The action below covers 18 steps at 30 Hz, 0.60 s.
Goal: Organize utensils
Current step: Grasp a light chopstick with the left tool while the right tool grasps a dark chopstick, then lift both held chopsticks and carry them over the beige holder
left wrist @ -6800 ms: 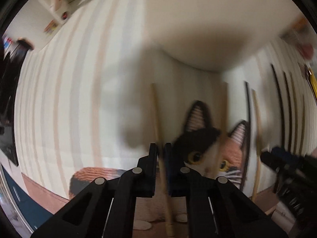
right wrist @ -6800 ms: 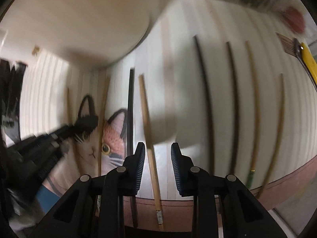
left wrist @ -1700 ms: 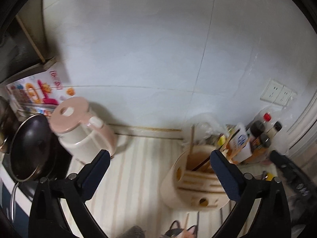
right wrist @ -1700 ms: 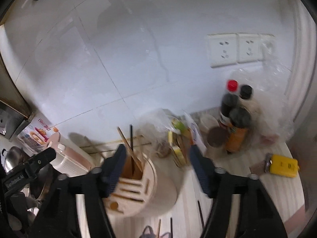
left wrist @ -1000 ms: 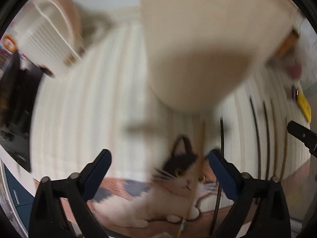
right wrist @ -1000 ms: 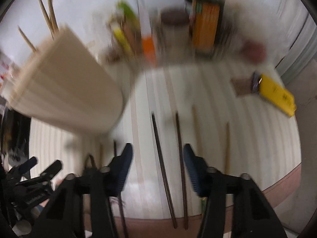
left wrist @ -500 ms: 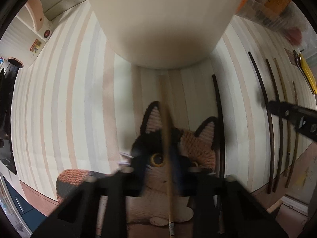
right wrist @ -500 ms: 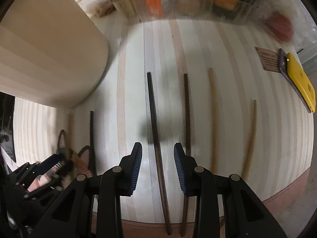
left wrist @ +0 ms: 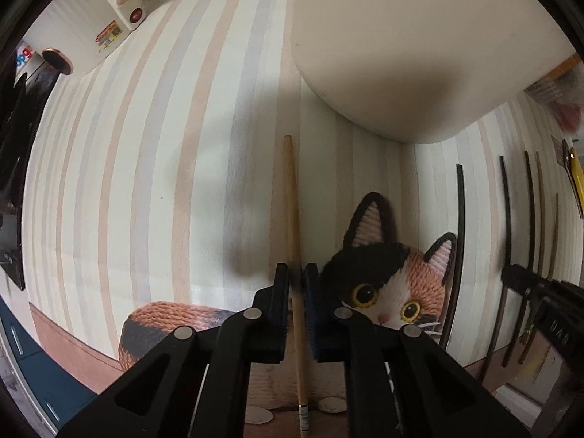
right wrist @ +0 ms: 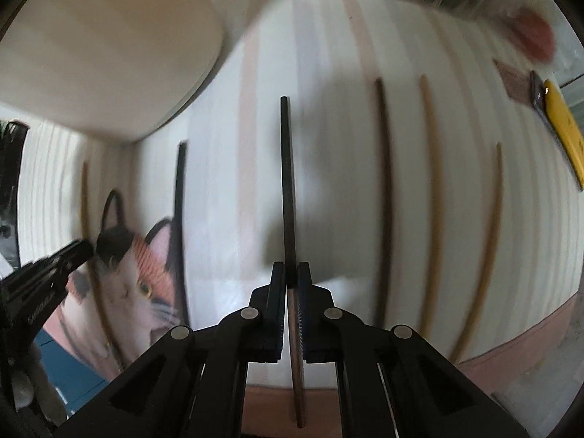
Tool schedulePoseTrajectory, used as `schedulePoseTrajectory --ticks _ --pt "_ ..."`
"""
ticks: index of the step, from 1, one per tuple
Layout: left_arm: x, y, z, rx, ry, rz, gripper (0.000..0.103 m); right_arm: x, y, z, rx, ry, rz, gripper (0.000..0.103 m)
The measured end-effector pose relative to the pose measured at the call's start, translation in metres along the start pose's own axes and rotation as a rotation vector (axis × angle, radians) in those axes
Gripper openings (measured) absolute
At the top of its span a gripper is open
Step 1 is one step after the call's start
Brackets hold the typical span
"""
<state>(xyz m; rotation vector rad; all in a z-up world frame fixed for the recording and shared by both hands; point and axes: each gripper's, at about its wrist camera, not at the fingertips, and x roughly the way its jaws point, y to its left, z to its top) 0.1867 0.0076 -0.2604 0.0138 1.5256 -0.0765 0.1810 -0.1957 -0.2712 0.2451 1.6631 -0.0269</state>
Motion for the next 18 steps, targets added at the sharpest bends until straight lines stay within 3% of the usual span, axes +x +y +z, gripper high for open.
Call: schedulePoseTrajectory --ticks 7,10,15,17,18 --pt "0.002 -0.012 0.003 0.079 -0.002 -0.01 0.031 0.003 0.0 -0.007 0.019 -0.011 0.003 0.007" --pt "0.001 -0.02 0.002 0.091 -0.006 0.016 0.033 0.003 -0.005 -0.005 0.026 -0.013 0.004 0.007" --pt "-0.001 -0.032 0.003 0.072 -0.015 0.034 0.024 0.002 -0.009 0.005 0.028 -0.016 -0.008 0.007" --pt "-0.001 -0.033 0.007 0.074 -0.019 0.038 0.007 0.002 -0.007 0.006 0.026 -0.018 -0.016 0.007" --pt "-0.002 -0.033 0.007 0.073 -0.022 0.04 0.006 0.003 -0.005 0.006 0.019 -0.018 -0.027 0.007"
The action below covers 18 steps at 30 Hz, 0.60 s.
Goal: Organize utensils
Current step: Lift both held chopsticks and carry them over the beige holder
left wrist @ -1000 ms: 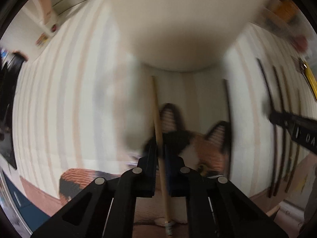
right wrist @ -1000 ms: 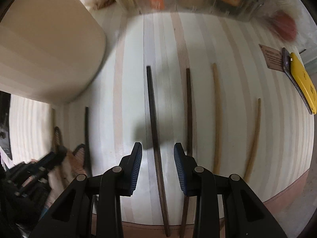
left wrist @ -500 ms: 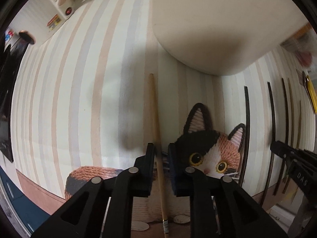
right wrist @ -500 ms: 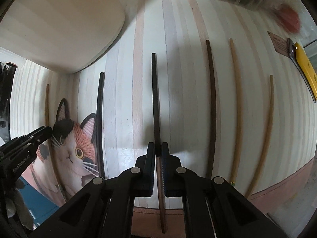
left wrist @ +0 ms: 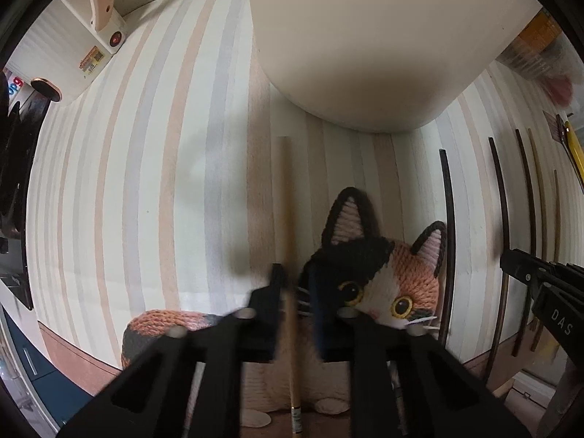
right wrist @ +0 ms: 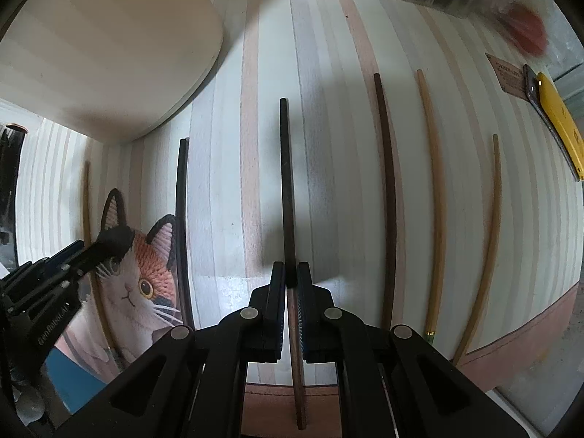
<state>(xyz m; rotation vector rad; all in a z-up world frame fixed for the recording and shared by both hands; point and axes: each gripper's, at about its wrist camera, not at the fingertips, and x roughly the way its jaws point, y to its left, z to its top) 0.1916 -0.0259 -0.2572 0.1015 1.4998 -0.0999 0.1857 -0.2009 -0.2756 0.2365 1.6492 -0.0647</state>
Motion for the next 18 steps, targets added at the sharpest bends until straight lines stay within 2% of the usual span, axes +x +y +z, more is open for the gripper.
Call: schedulePoseTrajectory --ticks 5,10,18 --pt "0.003 -0.001 -0.001 -0.003 -0.016 0.018 0.005 0.0 0.019 -0.001 -0.017 -0.029 -0.051 0.006" --pt "0.0 0.01 -0.004 -0.013 -0.015 0.076 0.005 -0.001 0.03 -0.006 -0.004 -0.034 -0.076 0.006" --pt "-0.003 0.018 -0.003 -0.016 -0.014 0.064 0.005 0.005 0.041 -0.001 -0.012 0.012 -0.072 0.006"
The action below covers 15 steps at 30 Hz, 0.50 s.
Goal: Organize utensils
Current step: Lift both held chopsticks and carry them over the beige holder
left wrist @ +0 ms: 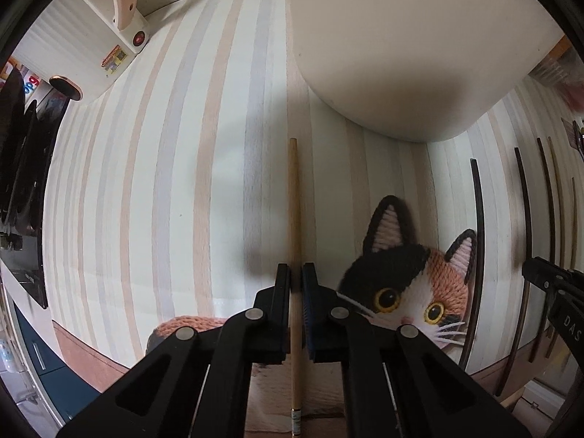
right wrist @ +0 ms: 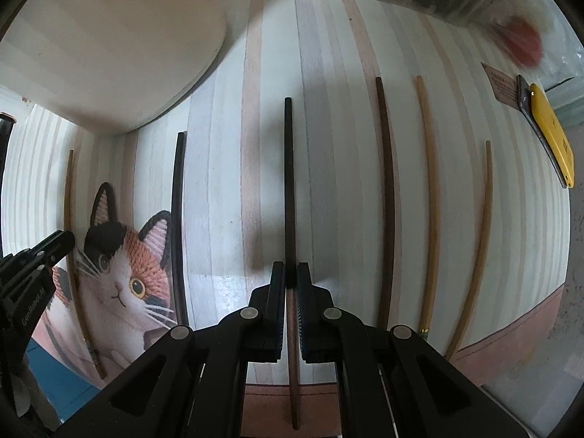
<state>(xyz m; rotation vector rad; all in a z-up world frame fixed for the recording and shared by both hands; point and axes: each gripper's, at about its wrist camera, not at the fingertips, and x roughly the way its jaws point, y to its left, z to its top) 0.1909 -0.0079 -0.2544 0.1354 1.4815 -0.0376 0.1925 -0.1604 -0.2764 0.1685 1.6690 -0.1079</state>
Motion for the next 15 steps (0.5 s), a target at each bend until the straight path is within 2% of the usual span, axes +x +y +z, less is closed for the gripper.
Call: schedulePoseTrajectory --ticks 5,11,15 --pt "0.003 0.014 0.006 -0.008 0.012 -0.025 0.005 0.001 0.013 0.006 -0.036 0.011 -0.034 0.007" --pt "0.006 0.015 0.015 -0.012 0.006 0.0 0.004 0.004 0.019 0.014 -0.031 0.014 -0.027 0.007" --pt "-0.002 0.021 0.014 -0.019 -0.027 0.026 0.004 -0.004 0.006 0.008 -0.001 -0.032 -0.01 0.006"
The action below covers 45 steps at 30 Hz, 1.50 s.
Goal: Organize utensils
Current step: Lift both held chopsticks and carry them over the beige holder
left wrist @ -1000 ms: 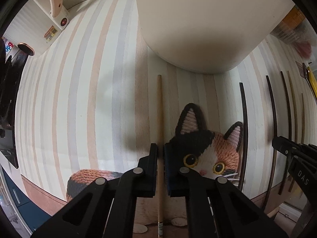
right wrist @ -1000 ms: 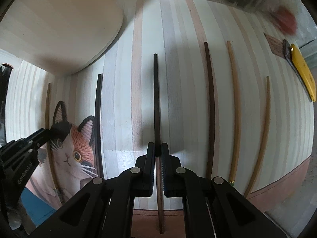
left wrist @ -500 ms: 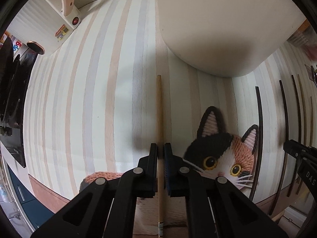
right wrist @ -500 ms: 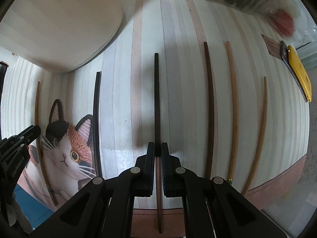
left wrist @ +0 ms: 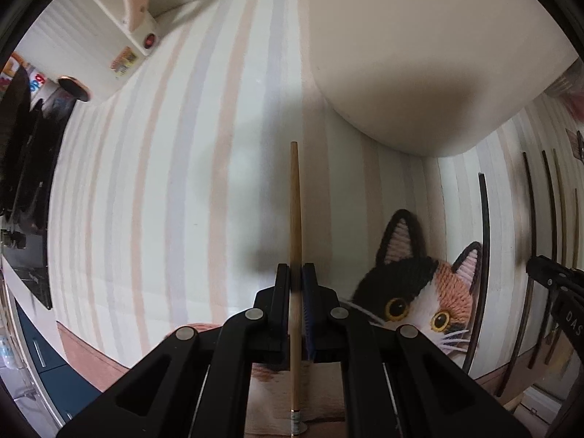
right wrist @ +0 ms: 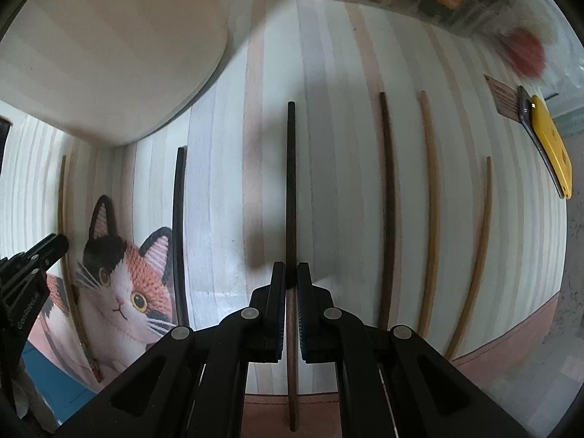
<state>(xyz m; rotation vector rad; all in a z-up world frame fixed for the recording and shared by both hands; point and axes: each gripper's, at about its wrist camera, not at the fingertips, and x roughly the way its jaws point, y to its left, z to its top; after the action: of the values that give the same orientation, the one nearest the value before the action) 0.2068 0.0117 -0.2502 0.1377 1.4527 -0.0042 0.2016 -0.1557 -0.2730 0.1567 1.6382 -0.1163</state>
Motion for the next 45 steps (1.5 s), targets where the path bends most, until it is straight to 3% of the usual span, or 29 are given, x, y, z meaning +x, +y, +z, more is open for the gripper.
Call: schedulePoseTrajectory --ticks 10,25,38,45 --pt "-0.042 0.02 0.0 -0.048 -0.119 0.032 0.004 -0.047 -0.015 -0.008 0.04 -0.16 0.043 0.006" --pt "-0.108 0.036 -0.003 -0.129 -0.278 -0.009 0.004 -0.111 -0.026 -0.008 0.081 -0.325 0.156 0.006" --pt "-0.172 0.05 0.012 -0.184 -0.438 -0.014 0.004 -0.175 -0.016 -0.004 0.049 -0.509 0.182 0.005" --pt "-0.216 0.056 0.022 -0.214 -0.519 -0.055 0.004 -0.215 -0.01 0.007 0.051 -0.575 0.21 0.005"
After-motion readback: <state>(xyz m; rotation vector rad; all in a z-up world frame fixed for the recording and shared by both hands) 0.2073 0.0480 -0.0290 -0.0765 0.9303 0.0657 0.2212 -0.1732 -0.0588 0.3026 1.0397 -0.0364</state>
